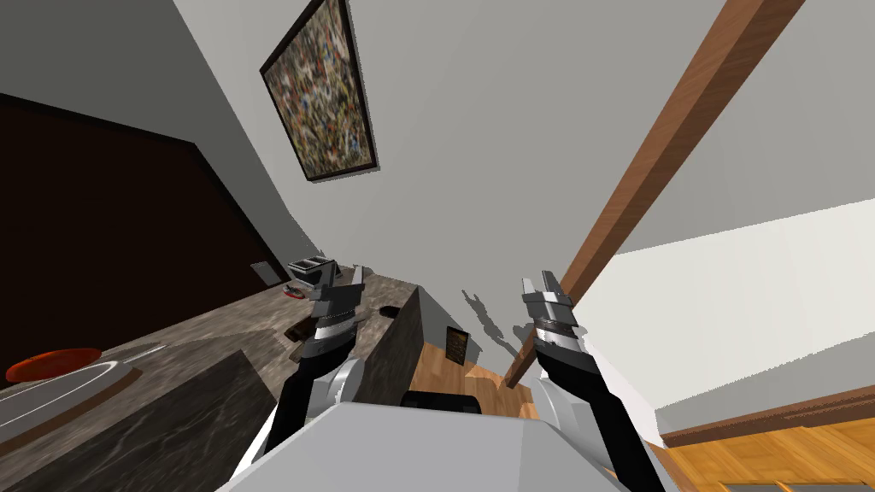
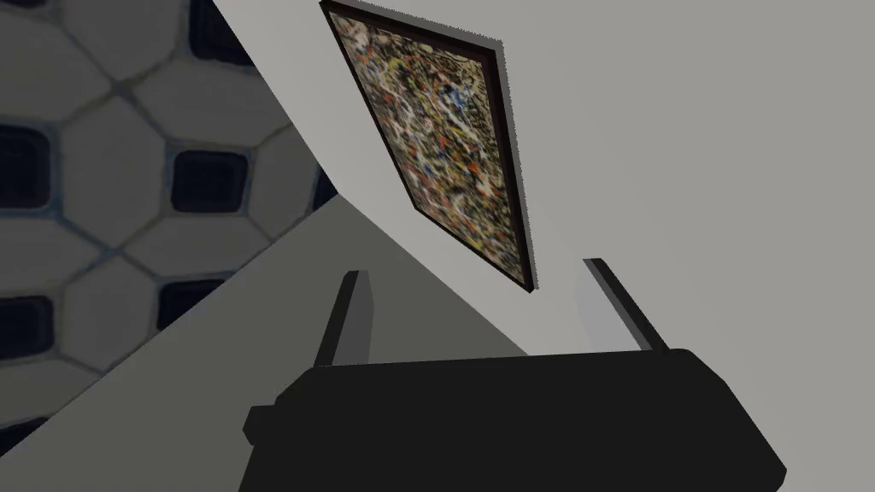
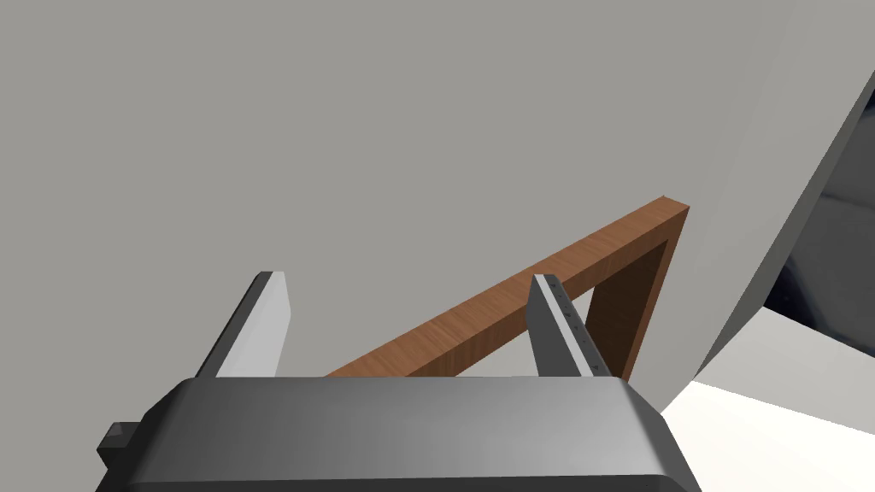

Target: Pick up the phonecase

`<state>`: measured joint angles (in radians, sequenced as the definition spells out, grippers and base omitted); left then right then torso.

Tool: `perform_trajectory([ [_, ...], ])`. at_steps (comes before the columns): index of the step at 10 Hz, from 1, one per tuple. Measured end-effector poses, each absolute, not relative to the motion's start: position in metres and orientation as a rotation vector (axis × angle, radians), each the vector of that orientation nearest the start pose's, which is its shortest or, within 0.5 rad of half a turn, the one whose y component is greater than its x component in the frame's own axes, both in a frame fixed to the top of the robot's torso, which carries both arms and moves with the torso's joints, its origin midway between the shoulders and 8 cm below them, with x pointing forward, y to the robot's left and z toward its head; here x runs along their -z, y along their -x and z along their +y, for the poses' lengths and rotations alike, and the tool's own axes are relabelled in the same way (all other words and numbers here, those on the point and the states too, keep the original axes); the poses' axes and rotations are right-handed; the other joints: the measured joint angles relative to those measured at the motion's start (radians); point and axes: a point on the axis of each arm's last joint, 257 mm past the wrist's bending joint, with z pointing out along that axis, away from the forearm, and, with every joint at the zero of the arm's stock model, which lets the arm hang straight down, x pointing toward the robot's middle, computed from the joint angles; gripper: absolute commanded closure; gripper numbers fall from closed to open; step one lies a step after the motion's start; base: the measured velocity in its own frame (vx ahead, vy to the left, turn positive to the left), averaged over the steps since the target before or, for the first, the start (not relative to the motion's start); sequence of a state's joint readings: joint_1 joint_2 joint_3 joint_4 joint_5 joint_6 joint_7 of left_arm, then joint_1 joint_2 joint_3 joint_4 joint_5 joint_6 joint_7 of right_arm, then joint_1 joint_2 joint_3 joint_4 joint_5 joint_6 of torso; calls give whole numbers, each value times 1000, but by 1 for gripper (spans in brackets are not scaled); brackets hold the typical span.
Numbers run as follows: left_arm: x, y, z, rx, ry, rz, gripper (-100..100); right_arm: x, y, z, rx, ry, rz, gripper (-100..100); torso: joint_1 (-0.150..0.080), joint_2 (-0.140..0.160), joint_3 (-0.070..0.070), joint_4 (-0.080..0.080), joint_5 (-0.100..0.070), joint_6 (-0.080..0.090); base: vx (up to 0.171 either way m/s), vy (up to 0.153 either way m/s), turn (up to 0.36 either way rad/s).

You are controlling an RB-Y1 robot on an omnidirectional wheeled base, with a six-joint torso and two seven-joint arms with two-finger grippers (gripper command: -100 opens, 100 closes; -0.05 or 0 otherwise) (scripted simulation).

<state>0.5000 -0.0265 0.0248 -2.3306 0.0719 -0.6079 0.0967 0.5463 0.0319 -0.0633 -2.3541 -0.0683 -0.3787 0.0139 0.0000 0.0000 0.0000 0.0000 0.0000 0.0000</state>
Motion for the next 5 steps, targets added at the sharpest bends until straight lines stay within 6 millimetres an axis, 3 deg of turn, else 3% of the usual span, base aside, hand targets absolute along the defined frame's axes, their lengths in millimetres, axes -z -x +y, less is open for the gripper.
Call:
perform_trajectory([
  [5,-63,-330,281,1483,612,531,-100,-20,-339,-316,-1233,-777,604,0,-2,0,0,0,0,0,2,-27,-6],
])
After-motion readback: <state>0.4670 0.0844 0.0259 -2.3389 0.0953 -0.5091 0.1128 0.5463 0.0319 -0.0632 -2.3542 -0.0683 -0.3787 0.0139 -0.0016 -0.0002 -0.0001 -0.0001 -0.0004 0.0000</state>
